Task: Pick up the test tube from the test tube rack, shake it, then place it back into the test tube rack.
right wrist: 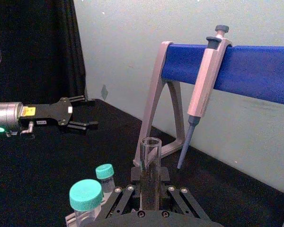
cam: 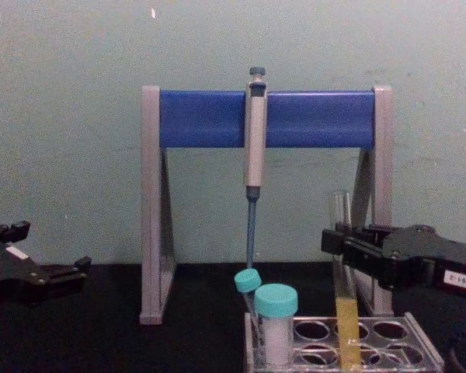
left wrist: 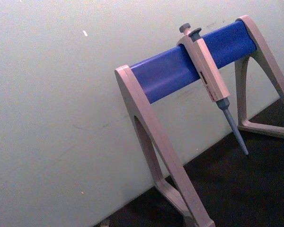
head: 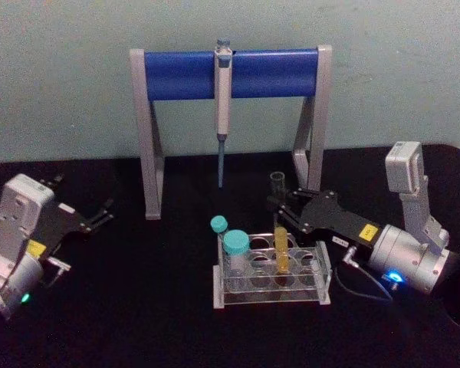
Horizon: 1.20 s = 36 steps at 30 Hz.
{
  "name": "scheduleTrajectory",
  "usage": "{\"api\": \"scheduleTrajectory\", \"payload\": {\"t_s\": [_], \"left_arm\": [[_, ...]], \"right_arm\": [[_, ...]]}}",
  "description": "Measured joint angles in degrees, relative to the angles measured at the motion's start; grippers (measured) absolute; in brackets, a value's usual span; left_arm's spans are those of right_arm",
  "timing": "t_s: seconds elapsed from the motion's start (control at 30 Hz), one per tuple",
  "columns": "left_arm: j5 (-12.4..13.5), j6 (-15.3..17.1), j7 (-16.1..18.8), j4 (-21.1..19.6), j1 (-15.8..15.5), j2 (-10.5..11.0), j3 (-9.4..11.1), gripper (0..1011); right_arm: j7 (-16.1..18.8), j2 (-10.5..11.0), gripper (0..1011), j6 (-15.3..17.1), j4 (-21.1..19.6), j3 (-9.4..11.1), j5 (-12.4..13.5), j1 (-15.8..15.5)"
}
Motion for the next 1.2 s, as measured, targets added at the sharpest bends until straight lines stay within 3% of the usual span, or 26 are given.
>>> {"api": "scheduleTrajectory", "payload": {"t_s": [1.2], "left_arm": [[0.00,0.00,0.00,0.00,0.00,0.00,0.00,1001]], "right_arm": [[0.46,0.30,224,0.58,0.68,-0.61,0.13,0.42]]}}
